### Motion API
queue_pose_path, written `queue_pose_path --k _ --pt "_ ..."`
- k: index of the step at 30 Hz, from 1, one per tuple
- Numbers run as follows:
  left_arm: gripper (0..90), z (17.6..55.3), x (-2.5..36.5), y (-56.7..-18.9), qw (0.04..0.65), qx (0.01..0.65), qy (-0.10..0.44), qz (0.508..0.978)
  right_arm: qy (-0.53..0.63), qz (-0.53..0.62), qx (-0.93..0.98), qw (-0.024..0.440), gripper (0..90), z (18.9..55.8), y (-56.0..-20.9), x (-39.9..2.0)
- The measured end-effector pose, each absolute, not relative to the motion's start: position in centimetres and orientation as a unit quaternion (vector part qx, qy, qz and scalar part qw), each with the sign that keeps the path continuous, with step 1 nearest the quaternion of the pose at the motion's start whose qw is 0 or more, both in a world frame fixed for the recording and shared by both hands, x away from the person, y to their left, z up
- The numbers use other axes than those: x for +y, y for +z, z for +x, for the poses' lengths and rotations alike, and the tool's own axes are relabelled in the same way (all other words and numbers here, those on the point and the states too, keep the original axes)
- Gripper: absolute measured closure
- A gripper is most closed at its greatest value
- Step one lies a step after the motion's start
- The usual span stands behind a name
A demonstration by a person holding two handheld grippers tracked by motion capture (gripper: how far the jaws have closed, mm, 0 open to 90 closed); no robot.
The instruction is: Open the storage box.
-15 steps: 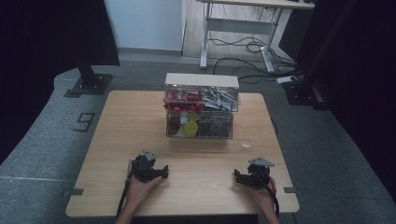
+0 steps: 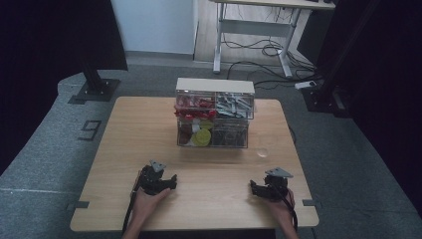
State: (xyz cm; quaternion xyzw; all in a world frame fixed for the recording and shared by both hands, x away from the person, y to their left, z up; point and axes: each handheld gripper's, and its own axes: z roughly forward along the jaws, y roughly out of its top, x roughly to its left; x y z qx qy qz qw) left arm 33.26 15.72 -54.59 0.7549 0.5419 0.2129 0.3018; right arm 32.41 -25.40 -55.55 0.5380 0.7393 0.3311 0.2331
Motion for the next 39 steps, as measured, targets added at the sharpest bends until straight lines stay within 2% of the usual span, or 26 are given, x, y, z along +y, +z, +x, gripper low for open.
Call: queue_pose_path --k 2,5,12,17,21,24,27,29,35,39 --pt "29.9 33.0 16.1 -54.1 0.312 0.554 0.197 0.747 0.331 0.538 0.739 0.233 13.3 32.4 -55.5 -25.4" --pt "33.4 32.7 16.7 -53.4 0.338 0.555 0.183 0.738 0.331 0.538 0.739 0.232 13.3 32.5 -55.5 -25.4" --pt "37.6 31.7 17.7 -51.7 0.374 0.543 0.207 0.723 0.331 0.538 0.740 0.233 13.5 32.5 -55.5 -25.4" --pt "43.4 30.9 17.9 -50.4 0.401 0.532 0.228 0.710 0.331 0.539 0.739 0.233 13.6 32.5 -55.5 -25.4" --pt "48.5 30.5 17.8 -49.9 0.414 0.528 0.225 0.707 0.331 0.539 0.739 0.233 13.7 32.5 -55.5 -25.4" --pt "54.8 30.2 17.6 -49.7 0.416 0.525 0.225 0.708 0.331 0.539 0.739 0.233 13.7 32.5 -55.5 -25.4" --pt "68.7 30.0 17.5 -49.5 0.428 0.517 0.218 0.709 0.330 0.539 0.739 0.234 13.8 32.5 -55.5 -25.4" --pt "74.7 29.8 17.5 -49.3 0.434 0.511 0.217 0.710 0.330 0.539 0.739 0.234 13.8 32.5 -55.5 -25.4" --pt "85.2 29.4 17.2 -48.8 0.440 0.491 0.222 0.718 0.330 0.540 0.738 0.235 14.0 32.5 -55.5 -25.4" --pt "87.7 29.4 16.7 -48.9 0.436 0.486 0.209 0.728 0.330 0.540 0.738 0.235 14.0 32.5 -55.5 -25.4"
